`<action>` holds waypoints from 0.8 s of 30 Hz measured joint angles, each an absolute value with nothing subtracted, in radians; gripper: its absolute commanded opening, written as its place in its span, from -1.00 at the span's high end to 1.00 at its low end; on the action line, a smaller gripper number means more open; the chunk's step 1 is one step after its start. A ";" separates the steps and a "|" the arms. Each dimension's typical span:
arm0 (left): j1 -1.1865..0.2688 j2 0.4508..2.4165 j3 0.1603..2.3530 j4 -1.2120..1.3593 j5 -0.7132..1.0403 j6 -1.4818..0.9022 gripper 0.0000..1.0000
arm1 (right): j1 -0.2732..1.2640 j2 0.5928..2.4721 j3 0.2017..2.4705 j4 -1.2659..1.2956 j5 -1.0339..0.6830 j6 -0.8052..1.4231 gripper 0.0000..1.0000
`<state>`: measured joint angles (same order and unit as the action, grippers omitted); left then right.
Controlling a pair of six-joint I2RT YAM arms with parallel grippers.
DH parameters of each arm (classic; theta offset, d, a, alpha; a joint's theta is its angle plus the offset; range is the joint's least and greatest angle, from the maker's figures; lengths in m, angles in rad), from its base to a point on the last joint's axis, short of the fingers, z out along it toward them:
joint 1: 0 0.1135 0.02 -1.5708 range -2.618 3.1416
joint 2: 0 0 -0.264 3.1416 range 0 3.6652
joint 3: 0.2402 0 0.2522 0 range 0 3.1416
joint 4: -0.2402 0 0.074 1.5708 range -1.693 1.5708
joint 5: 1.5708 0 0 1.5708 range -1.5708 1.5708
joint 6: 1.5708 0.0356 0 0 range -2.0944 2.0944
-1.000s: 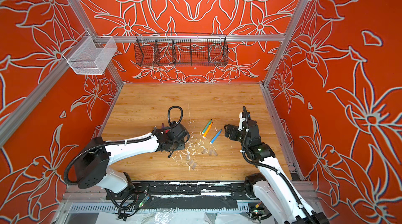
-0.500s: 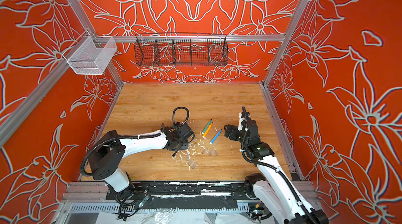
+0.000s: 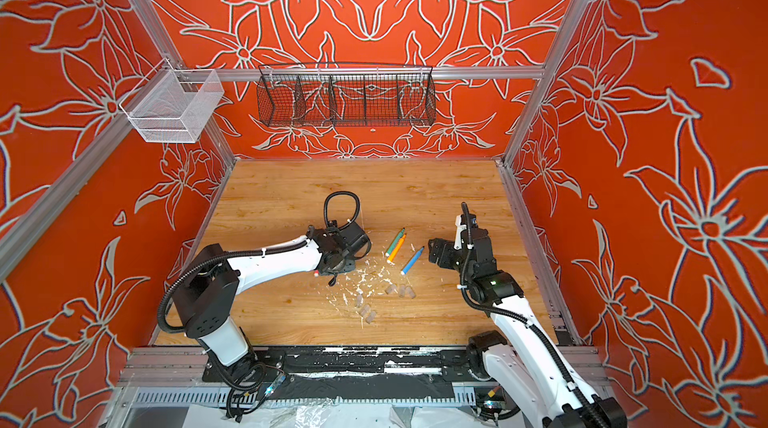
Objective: Insert the pens into the pen caps
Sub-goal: 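Lower the left gripper and close it on the yellow marker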
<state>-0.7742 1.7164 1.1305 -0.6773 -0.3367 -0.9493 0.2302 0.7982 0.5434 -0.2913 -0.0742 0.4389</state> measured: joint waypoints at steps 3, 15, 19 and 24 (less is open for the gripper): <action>-0.742 1.728 1.130 -0.687 -0.340 -0.943 0.25 | 0.230 0.801 0.543 -0.291 -0.074 0.439 -0.79; -0.674 1.784 1.130 -0.687 -0.316 -0.909 0.30 | 0.230 0.824 0.546 -0.294 -0.069 0.439 -0.79; -0.663 1.810 1.130 -0.684 -0.303 -0.899 0.33 | 0.230 0.825 0.549 -0.295 -0.069 0.439 -0.79; -0.651 1.830 1.139 -0.669 -0.286 -0.889 0.41 | 0.230 0.825 0.549 -0.295 -0.069 0.439 -0.78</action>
<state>-0.6506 1.8297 1.1389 -0.6689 -0.2863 -0.8886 0.2302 0.8249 0.5491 -0.2951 -0.0689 0.4385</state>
